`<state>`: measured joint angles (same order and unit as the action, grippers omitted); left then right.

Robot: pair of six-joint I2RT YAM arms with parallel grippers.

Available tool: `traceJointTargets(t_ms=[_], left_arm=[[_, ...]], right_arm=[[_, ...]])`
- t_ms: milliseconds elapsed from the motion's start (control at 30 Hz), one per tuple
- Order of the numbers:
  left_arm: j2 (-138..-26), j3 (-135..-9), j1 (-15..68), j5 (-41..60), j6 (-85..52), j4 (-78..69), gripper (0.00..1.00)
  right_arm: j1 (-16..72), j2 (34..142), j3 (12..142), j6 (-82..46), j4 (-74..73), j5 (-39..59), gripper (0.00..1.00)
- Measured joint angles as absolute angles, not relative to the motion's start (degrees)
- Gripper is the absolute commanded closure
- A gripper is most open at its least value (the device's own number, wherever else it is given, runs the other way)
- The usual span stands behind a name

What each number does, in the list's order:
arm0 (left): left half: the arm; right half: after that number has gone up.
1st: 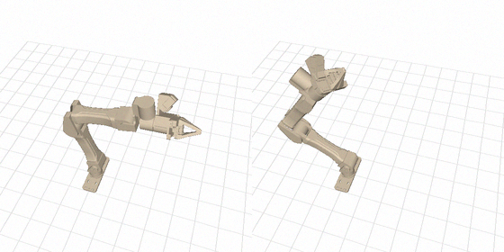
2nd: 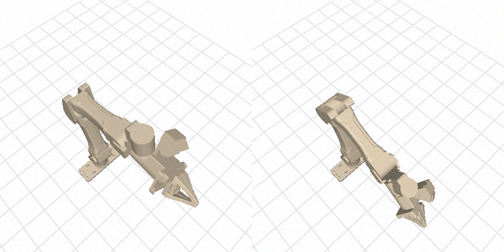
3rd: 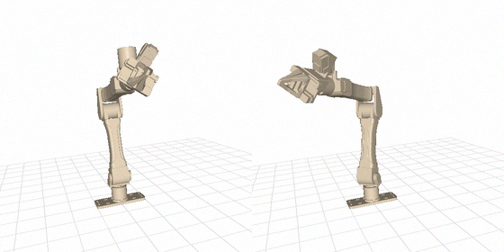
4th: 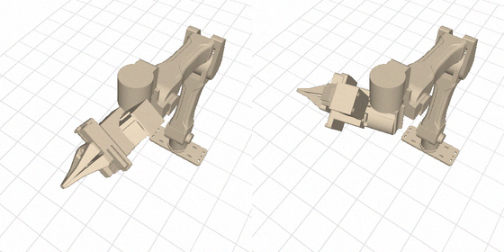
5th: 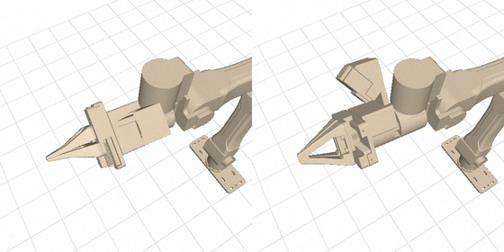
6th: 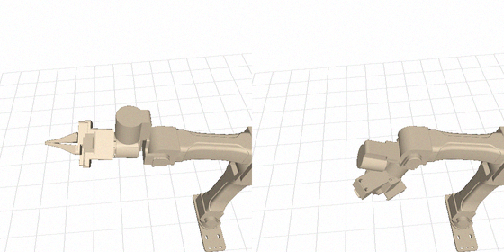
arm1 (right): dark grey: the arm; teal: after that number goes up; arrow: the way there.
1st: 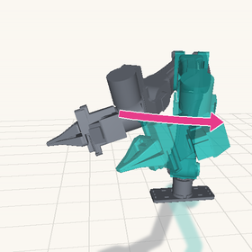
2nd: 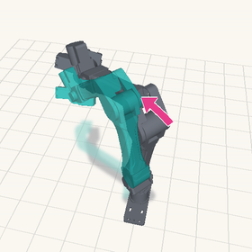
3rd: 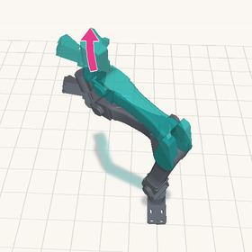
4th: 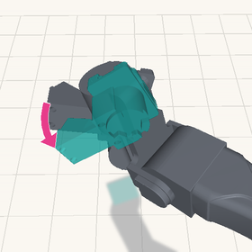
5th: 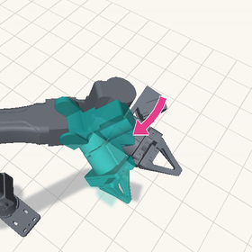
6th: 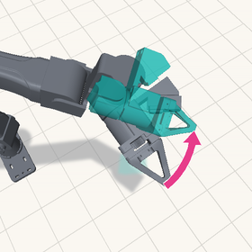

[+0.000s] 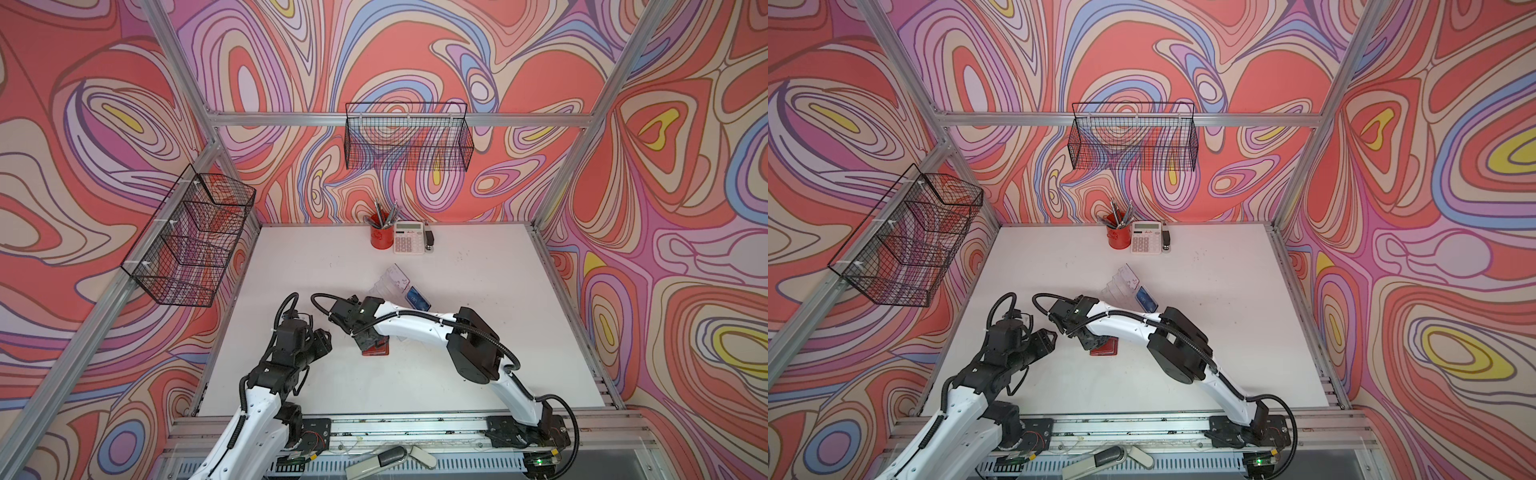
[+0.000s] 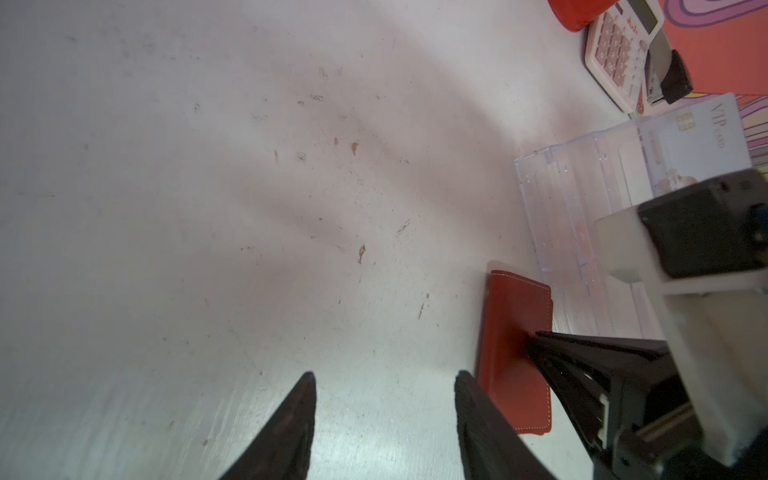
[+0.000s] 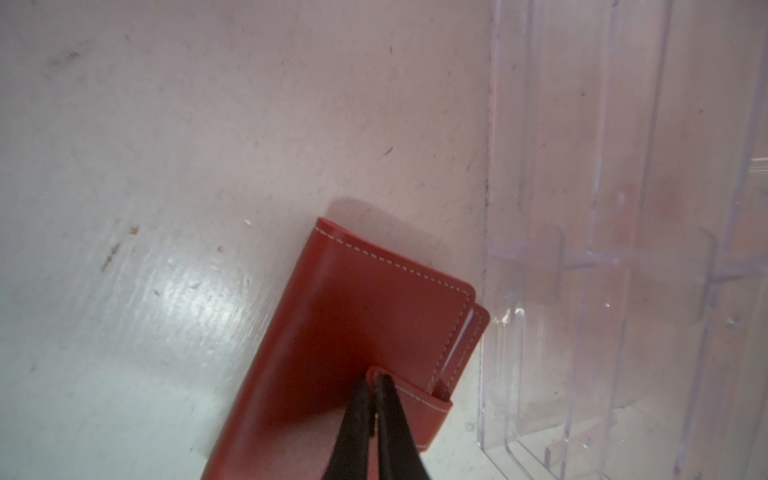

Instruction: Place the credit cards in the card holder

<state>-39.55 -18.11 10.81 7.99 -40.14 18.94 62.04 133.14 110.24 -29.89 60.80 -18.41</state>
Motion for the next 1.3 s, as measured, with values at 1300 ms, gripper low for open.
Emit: traceJointTargets(t_ms=[1300], left_arm=[[-58.9, -12.4, 18.1, 22.5, -42.5, -7.2, 0.51]], right_arm=[[60.3, 119.9, 90.4, -34.7, 47.1, -16.5, 1.00]])
